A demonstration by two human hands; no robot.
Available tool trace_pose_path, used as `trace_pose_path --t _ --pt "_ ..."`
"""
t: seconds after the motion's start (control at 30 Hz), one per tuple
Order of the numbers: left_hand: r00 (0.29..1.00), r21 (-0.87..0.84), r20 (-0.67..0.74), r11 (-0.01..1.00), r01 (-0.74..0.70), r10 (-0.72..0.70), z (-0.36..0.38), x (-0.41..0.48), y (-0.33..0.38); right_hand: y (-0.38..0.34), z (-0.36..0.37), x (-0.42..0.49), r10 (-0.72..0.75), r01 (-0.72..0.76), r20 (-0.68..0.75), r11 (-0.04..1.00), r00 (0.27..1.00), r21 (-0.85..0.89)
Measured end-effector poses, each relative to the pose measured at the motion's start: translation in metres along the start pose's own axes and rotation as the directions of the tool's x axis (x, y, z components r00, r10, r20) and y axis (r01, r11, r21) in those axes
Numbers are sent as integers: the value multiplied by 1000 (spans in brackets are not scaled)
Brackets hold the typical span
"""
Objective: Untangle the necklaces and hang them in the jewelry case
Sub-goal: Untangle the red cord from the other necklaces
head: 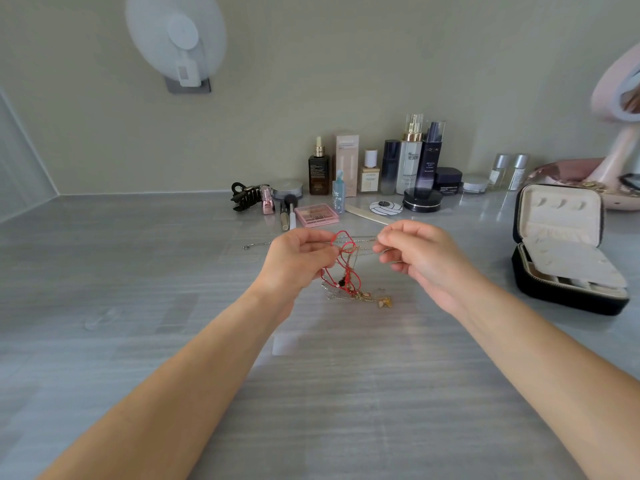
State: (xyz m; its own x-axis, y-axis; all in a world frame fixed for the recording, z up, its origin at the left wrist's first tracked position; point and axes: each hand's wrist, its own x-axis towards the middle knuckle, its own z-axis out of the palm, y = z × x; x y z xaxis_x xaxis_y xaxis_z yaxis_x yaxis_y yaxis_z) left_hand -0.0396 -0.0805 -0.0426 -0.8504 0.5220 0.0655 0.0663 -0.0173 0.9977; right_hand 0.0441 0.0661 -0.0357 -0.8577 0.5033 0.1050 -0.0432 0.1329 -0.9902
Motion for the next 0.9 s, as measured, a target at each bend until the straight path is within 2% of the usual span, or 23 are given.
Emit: trace_pose_path --t 0.2,0.37,0.63,0.9 --pt "998 132 67 991 -29 20 1 -1 -2 -2 1 -1 27 -32 33 991 999 128" --pt "996 148 87 988 -40 28 3 -1 -2 -4 1 1 51 -57 35 973 998 225" --pt "993 164 113 985 -52 33 4 -3 -1 -5 1 2 164 -201 118 842 979 500" --pt "996 143 87 989 -33 21 2 0 -5 -4 -1 4 159 -175 77 825 984 538"
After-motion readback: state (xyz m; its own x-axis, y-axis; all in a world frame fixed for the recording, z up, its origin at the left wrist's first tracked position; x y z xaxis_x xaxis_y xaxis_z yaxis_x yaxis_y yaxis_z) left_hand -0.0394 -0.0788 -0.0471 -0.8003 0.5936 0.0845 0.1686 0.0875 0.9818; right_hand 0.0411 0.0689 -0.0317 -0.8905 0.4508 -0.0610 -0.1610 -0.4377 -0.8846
